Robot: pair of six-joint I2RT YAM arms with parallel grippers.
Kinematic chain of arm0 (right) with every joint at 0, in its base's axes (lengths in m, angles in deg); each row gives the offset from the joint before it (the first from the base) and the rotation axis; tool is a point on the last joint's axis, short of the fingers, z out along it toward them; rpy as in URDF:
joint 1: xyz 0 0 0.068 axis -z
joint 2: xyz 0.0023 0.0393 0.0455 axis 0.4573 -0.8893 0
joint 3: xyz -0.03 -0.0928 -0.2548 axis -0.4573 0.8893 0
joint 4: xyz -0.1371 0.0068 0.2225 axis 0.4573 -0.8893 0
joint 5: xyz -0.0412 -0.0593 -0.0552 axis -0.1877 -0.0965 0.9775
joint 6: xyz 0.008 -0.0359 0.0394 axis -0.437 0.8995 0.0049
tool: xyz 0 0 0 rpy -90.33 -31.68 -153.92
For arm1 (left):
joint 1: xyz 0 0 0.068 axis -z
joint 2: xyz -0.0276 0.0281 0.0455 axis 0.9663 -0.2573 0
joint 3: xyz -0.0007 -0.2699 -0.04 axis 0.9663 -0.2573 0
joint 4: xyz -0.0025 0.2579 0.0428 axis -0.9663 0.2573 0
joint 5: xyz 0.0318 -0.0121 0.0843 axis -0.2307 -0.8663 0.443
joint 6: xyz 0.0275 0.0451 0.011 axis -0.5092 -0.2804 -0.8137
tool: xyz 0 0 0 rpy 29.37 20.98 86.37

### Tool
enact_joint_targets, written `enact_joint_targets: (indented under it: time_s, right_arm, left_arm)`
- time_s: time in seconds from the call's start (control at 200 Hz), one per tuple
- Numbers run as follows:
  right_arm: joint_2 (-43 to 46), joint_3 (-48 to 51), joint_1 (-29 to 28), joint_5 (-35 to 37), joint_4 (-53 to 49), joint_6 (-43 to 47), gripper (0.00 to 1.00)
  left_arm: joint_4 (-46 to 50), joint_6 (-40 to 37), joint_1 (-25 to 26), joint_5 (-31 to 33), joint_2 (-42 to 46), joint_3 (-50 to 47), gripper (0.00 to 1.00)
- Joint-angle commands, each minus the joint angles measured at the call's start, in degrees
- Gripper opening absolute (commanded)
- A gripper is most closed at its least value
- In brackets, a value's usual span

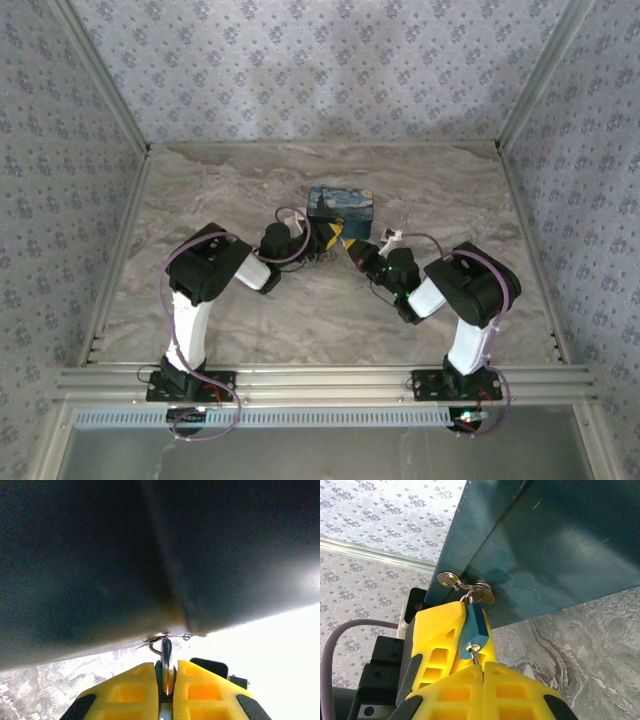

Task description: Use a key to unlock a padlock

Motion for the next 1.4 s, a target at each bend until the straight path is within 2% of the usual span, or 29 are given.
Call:
enact_joint_targets:
  time_s: [0.0, 0.255, 0.44, 0.66, 0.914, 1.004, 1.259, 1.394]
  right_arm:
    - [-1.08, -1.5, 0.37, 1.64, 1.58, -0.53, 0.0]
    - [-1.37, -3.3, -0.16, 2.88, 1.56, -0.51, 0.0]
    - [-1.54, -5.21, -0.69, 2.56, 1.57, -4.44, 0.0]
    - [-1.52, -5.61, -1.48, 5.72, 1.57, -11.27, 0.0]
    - [-3.32, -7.49, -1.79, 4.62, 1.59, -12.87, 0.0]
    - [-4.11, -8.45, -2.04, 4.26, 1.59, -9.97, 0.0]
    - [-3.46, -9.21, -1.37, 3.48, 1.59, -9.18, 0.0]
    - [-0.49, -8.2, -2.12, 5.88, 0.6, -2.73, 0.0]
  left_arm:
    - [-5.22, 0.75, 1.16, -1.01, -0.62, 1.0, 0.0]
    - [-6.37, 1.23, 1.76, -0.95, -0.9, 1.3, 0.0]
    - [-6.79, 1.34, 1.88, -1.12, -0.64, 1.52, 0.0]
    - [-6.97, 1.37, 1.85, -1.19, -0.33, 1.43, 0.0]
    - [-6.97, 1.6, 1.9, -1.52, 0.26, 1.35, 0.0]
    - [-7.01, 1.54, 1.9, -1.59, 0.71, 1.26, 0.0]
    - [-6.98, 1.54, 1.89, -1.91, 1.3, 1.04, 0.0]
    - [-6.97, 1.52, 1.88, -1.82, 1.25, 0.99, 0.0]
